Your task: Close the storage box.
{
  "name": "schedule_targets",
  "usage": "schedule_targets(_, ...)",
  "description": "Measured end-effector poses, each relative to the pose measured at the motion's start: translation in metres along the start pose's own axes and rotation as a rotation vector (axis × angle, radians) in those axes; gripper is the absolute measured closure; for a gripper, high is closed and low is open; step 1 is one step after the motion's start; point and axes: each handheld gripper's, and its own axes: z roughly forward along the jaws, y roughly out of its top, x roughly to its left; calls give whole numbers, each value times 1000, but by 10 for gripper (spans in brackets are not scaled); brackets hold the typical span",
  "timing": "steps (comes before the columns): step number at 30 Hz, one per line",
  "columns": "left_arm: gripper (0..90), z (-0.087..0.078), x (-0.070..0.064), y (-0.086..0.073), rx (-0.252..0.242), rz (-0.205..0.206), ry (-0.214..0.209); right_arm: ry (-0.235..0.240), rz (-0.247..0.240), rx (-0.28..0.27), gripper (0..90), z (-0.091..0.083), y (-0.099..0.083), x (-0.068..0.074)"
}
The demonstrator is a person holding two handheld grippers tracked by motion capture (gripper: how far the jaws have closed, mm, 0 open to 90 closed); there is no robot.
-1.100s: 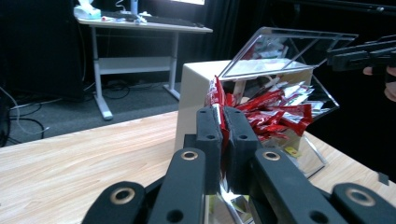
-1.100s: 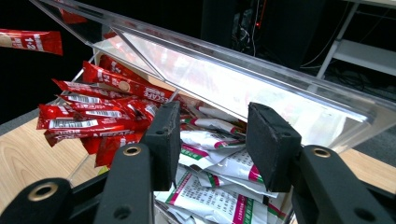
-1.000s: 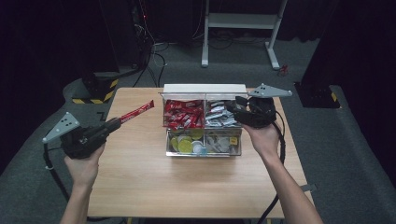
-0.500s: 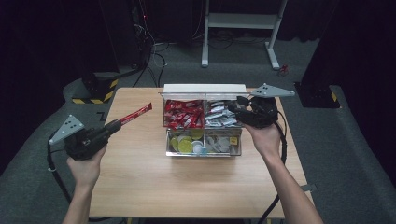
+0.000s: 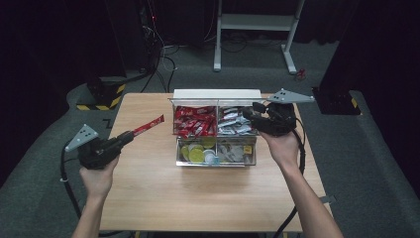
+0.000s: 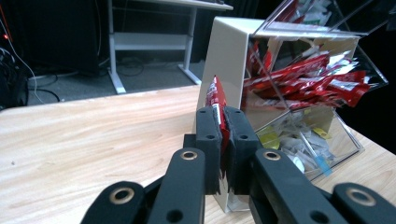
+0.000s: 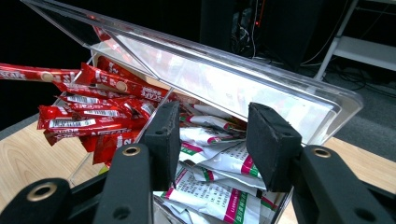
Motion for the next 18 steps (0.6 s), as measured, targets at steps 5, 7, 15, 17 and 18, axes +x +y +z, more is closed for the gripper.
schedule_targets(5, 858, 8, 3, -8, 12, -11, 13, -5, 3, -2, 546, -2, 0, 0)
schedule_targets(7, 858, 10, 3, -11, 13, -13, 18, -5, 6, 0, 545, -2, 0, 0)
schedule_targets(15, 858, 21, 4, -32, 54, -21, 30, -7, 0, 4, 540, 0, -1, 1)
schedule_targets(17, 858, 24, 3, -36, 54, -23, 33, -6, 2, 4, 540, 0, -1, 1)
schedule_targets(18, 858, 25, 3, -37, 57, -22, 34, -6, 3, 3, 540, 0, -1, 1)
